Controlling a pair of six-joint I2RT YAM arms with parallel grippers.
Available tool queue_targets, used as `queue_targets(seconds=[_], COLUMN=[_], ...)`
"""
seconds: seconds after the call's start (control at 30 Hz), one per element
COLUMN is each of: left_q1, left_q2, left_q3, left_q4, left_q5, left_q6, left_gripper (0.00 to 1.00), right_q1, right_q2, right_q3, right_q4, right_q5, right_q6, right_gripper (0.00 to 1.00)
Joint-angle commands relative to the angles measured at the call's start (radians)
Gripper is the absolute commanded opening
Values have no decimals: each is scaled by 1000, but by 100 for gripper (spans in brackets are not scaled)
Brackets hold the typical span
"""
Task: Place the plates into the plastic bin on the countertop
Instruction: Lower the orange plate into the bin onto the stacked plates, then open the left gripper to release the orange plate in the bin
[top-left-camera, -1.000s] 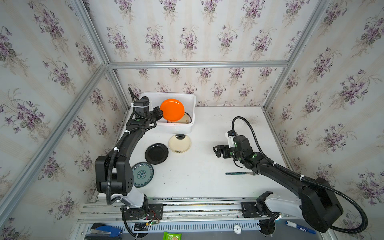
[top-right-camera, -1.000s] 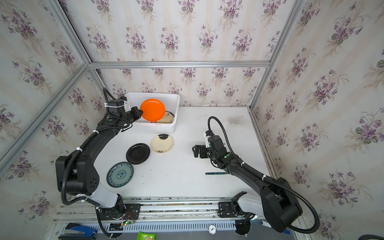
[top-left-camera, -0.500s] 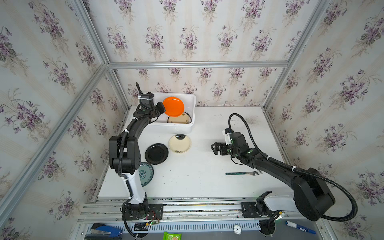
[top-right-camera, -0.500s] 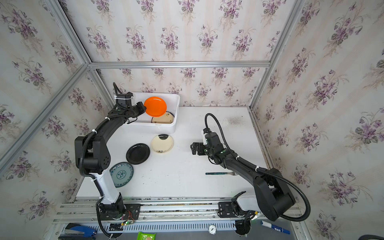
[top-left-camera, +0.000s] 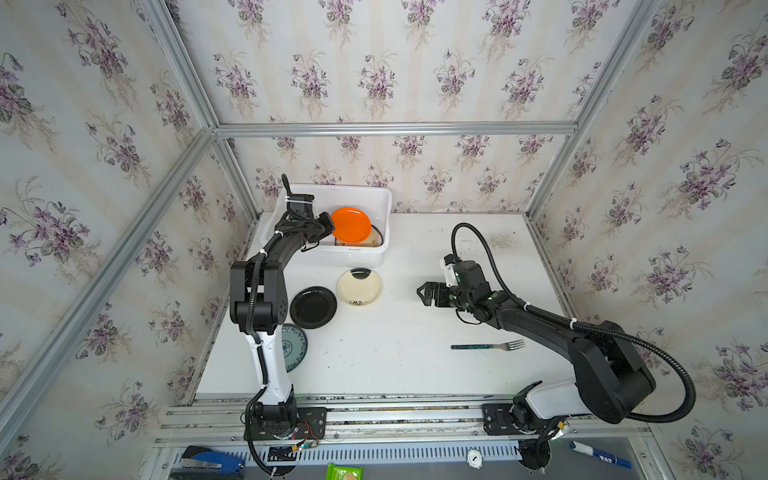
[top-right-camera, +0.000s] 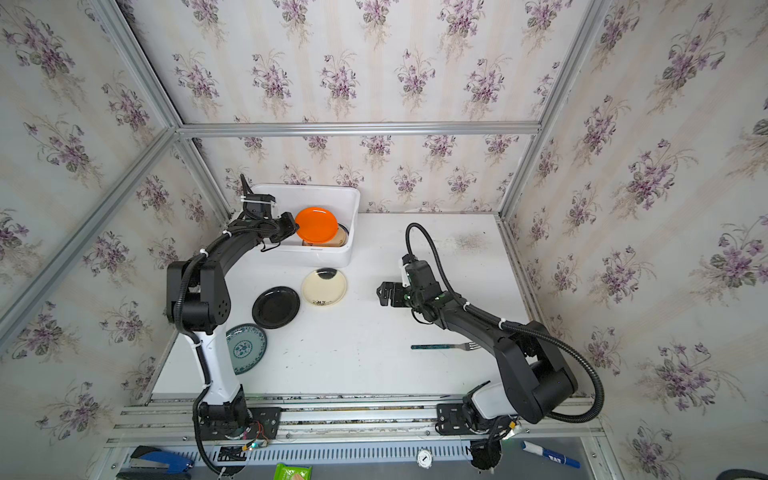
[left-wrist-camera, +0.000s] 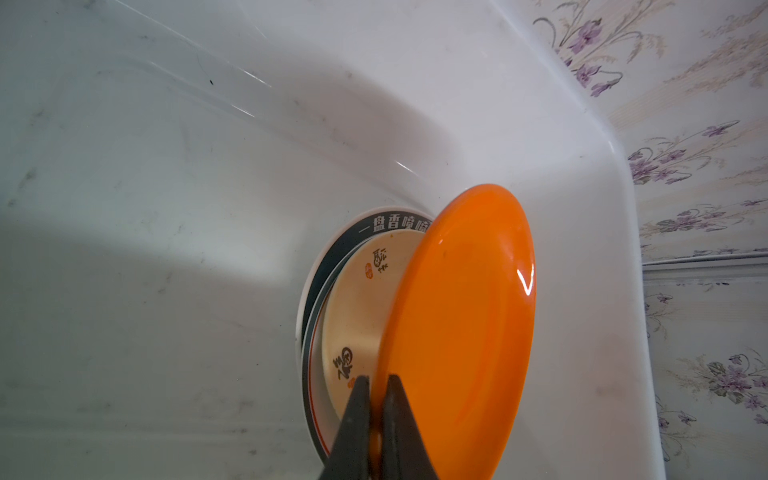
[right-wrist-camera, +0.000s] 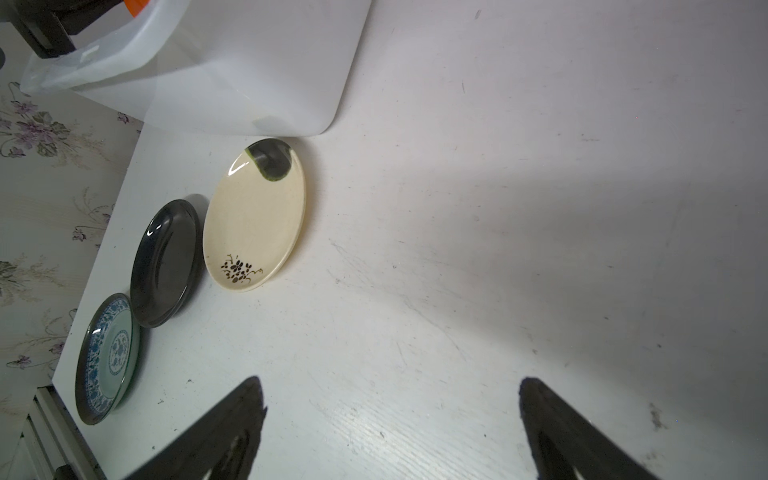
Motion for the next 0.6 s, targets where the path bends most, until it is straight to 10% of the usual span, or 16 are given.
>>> queue_targets(seconds=[0.0, 0.57], left_q1=[-6, -5], left_q2=[18, 116], left_q3=[35, 111], left_q4=[-56, -98], left_q5=[-12, 37], left_q6=[49, 91], left_gripper=[5, 17], right_q1=[-1, -1], right_q2=[2, 48], right_q3=[12, 38], right_q4=[33, 64], right_q5=[-17, -16], right_q6=[18, 66], right_gripper=[98, 97])
